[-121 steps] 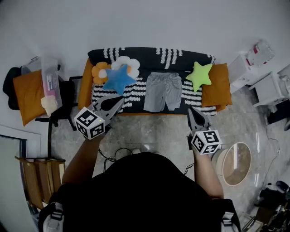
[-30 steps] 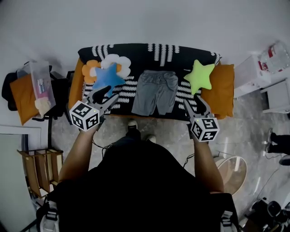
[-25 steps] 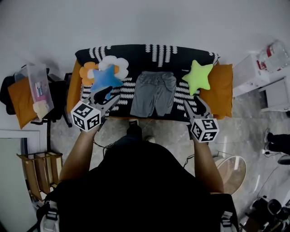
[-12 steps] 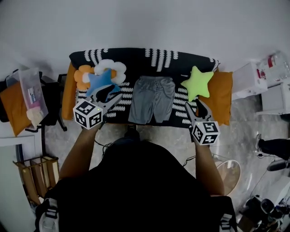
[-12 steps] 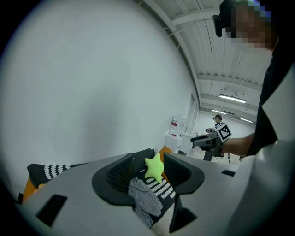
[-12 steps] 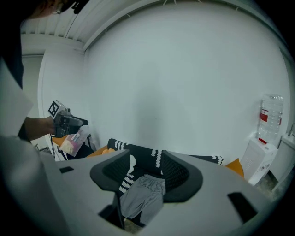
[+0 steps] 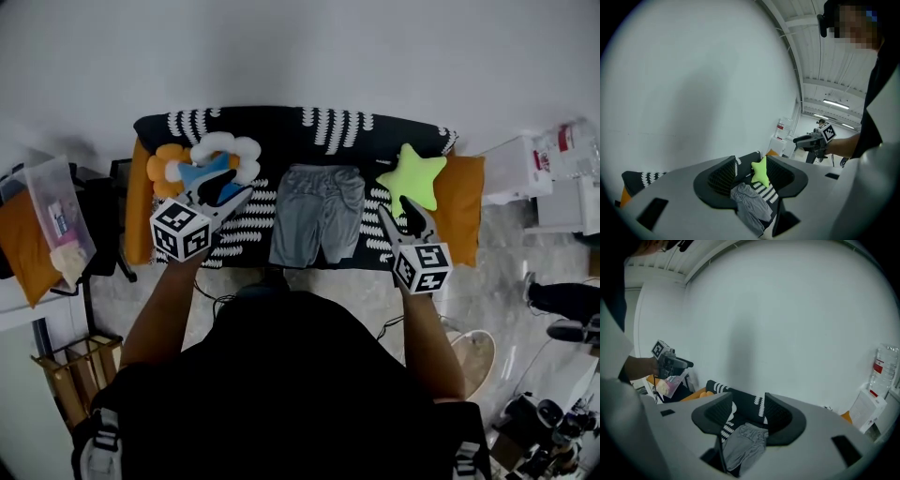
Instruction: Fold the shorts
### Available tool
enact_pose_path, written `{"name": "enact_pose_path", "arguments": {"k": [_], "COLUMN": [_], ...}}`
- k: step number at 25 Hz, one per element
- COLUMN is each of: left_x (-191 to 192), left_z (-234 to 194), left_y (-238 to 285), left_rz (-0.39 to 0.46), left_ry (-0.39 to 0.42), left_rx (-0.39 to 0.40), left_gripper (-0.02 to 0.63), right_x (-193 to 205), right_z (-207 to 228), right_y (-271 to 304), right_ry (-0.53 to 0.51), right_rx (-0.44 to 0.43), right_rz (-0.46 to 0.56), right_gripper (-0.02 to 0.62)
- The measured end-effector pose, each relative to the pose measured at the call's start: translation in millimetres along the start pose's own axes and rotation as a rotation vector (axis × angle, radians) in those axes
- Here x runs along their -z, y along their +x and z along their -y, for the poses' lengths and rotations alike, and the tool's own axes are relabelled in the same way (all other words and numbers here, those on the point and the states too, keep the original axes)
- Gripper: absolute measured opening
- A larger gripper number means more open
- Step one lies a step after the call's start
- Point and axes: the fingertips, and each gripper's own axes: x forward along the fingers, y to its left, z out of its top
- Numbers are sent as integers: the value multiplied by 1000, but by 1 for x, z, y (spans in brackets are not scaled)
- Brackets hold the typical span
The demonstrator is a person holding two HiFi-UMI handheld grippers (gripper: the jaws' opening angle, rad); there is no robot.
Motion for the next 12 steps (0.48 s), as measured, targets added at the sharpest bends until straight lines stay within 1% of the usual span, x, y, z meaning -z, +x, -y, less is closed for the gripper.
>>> {"name": "enact_pose_path", "arguments": {"k": [4, 8, 12], "left_x": [0, 7, 18], "left_z": [-28, -46, -68], "left_y": [12, 18, 15], "left_rz": [-15, -36, -49], "left_ry": [-14, -30, -52], "left_rx": [18, 31, 8], "left_gripper": [222, 222, 222], "right_x": [-5, -4, 0], "right_z": [-5, -9, -12], "right_y": [32, 54, 82], "right_ry": [-5, -21, -48], "right_rx": [1, -6, -30], "right_rz": [-25, -59, -86], "right_gripper": [221, 221, 222]}}
